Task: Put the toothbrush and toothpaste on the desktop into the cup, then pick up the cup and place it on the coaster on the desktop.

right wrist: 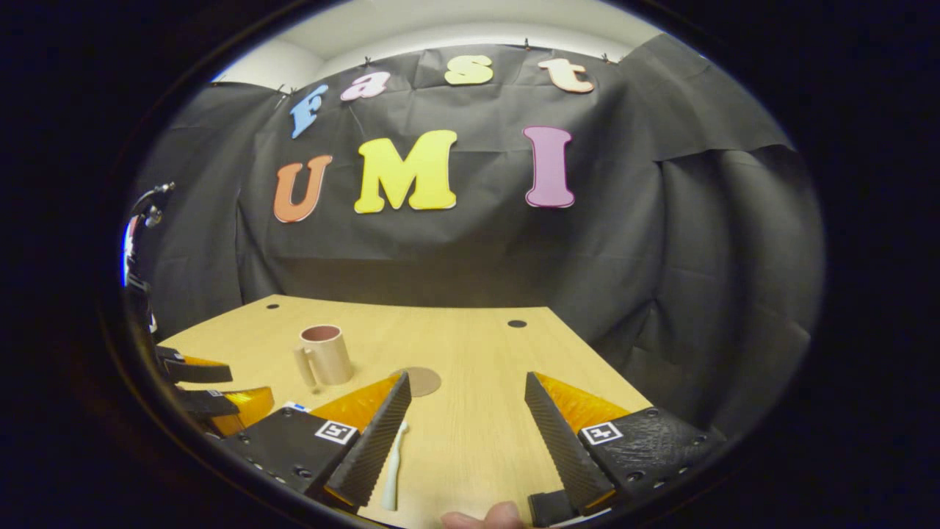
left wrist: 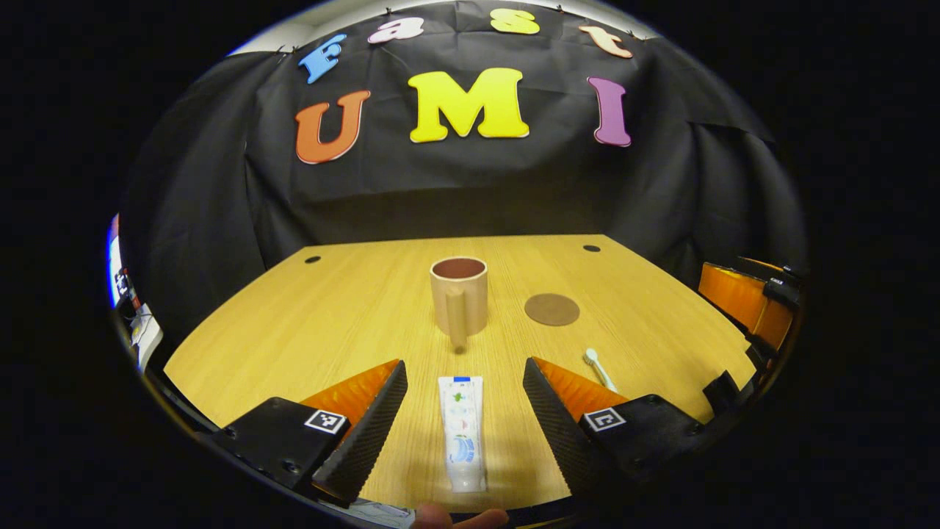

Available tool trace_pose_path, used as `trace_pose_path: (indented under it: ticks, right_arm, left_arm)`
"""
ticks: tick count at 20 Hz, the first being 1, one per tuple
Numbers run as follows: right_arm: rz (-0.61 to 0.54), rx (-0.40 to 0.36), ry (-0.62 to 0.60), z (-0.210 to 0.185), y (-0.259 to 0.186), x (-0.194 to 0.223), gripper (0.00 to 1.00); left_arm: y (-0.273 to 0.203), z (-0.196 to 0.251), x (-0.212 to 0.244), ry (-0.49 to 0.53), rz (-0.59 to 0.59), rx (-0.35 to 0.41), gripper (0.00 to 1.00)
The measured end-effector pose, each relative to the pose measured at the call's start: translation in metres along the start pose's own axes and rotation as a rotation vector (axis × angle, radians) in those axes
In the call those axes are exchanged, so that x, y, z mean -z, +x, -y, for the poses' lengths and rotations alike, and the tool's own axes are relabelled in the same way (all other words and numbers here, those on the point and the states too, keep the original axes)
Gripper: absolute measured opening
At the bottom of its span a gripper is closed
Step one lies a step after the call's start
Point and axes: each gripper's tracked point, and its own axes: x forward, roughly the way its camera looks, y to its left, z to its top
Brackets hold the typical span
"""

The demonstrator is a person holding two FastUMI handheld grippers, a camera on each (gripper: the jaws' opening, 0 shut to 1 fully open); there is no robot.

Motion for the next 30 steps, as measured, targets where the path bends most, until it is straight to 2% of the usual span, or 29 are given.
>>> trace_pose_path:
  ticks: [5,9,10,11,14,16,17,21,22,24,25,26,27,28,30]
  right_arm:
    - [-0.046,0.003,0.003,0.005,0.004,0.016,0.95]
    - [-0.088,-0.009,0.016,0.005,0.009,0.030,0.95]
    - [-0.100,-0.012,0.017,0.004,0.011,0.034,0.95]
    - [-0.111,-0.013,0.016,0.004,0.012,0.038,0.95]
    - [-0.133,-0.014,0.017,0.003,0.014,0.044,0.94]
    - [-0.143,-0.013,0.011,0.002,0.016,0.047,0.94]
    - [-0.147,-0.012,0.006,0.001,0.016,0.049,0.95]
    - [-0.175,-0.030,-0.006,-0.009,0.018,0.055,0.95]
    - [-0.191,-0.043,-0.017,-0.015,0.019,0.061,0.96]
    - [-0.225,-0.070,-0.034,-0.027,0.020,0.071,0.95]
    - [-0.242,-0.083,-0.037,-0.032,0.021,0.076,0.95]
    - [-0.261,-0.095,-0.036,-0.037,0.022,0.081,0.95]
    - [-0.280,-0.115,-0.028,-0.043,0.022,0.087,0.95]
    - [-0.301,-0.140,-0.014,-0.050,0.021,0.092,0.95]
    - [-0.347,-0.160,0.002,-0.058,0.023,0.106,0.95]
  left_arm:
    - [0.014,0.000,0.051,-0.049,-0.201,0.004,1.00]
    - [0.015,0.000,0.065,-0.035,-0.286,-0.004,0.94]
    - [0.017,0.000,0.065,-0.031,-0.291,-0.011,0.95]
    - [0.019,0.000,0.066,-0.029,-0.294,-0.016,0.86]
    - [0.025,0.000,0.070,-0.021,-0.309,-0.022,0.72]
    - [0.029,-0.002,0.076,-0.021,-0.331,-0.027,0.73]
    - [0.028,-0.002,0.076,-0.023,-0.331,-0.024,0.66]
    - [0.034,-0.004,0.068,-0.007,-0.342,-0.036,0.57]
    - [0.035,-0.006,0.065,0.003,-0.349,-0.049,0.49]
    - [0.037,-0.005,0.057,0.009,-0.347,-0.048,0.50]
    - [0.032,-0.002,0.062,-0.002,-0.340,-0.037,0.44]
    - [0.029,-0.004,0.058,-0.016,-0.330,-0.020,0.42]
    - [0.033,0.001,0.053,-0.033,-0.318,-0.004,0.46]
    - [0.031,0.003,0.049,-0.048,-0.305,0.008,0.42]
    - [0.024,0.004,0.039,-0.061,-0.270,0.021,0.42]
